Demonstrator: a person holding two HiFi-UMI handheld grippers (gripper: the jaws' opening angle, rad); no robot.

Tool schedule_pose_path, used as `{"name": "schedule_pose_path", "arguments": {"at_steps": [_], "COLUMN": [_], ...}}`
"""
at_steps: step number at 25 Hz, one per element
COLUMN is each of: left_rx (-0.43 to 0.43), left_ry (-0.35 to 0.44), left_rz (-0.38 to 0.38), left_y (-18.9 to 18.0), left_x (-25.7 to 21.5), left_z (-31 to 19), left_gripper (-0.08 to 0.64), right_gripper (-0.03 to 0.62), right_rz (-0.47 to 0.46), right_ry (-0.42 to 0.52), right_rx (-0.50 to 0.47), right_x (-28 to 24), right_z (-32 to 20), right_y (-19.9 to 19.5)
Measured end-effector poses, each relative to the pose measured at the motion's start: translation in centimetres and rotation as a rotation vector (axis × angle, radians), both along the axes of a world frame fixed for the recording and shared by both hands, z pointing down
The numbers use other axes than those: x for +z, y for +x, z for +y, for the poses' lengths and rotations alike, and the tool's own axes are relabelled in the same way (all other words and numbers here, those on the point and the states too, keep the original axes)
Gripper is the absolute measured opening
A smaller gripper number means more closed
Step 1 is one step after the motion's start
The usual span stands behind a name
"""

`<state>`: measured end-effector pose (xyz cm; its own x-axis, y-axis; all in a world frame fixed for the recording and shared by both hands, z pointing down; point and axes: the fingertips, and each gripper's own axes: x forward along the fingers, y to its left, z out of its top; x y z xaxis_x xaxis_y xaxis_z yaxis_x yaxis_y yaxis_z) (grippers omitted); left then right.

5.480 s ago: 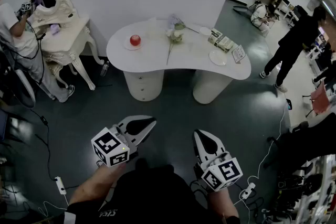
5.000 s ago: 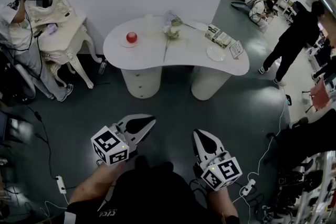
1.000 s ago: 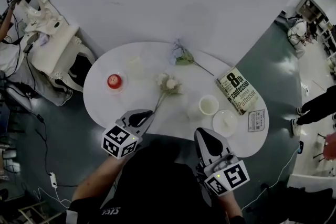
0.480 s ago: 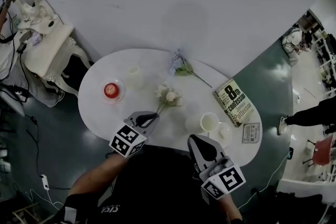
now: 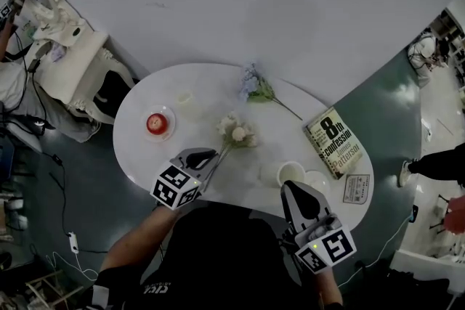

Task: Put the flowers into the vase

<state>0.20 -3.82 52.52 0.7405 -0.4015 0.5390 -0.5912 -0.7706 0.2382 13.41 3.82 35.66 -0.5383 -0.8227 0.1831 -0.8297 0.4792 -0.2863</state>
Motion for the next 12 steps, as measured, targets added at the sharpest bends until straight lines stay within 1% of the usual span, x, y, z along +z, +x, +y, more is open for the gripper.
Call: {"name": "schedule_pose_path", "arguments": {"at_steps": [3, 6, 12], "left_rx": [0.007, 0.014, 0.046], "left_ry": [-0.026, -0.058, -0.084], "left_rz": [-0.029, -0.049, -0.085], "left_y": [0.1, 0.5, 1.7], "left_x": [1.2, 2.5, 4.5], "left_z": [0.0, 0.0, -0.5], "left_gripper": [0.019, 0.036, 0.061], "right_gripper": [0.025, 0.025, 0.025], "right_rz": [-0.010, -0.015, -0.022], "right_ry": [-0.002, -0.013, -0.027], "right_rx": [0.011, 0.002, -0.007], "right_x": [0.1, 0.6, 1.3], "right_z": [-0.4, -0.7, -1.0], "right_y": [0.8, 0.7, 0.4]}}
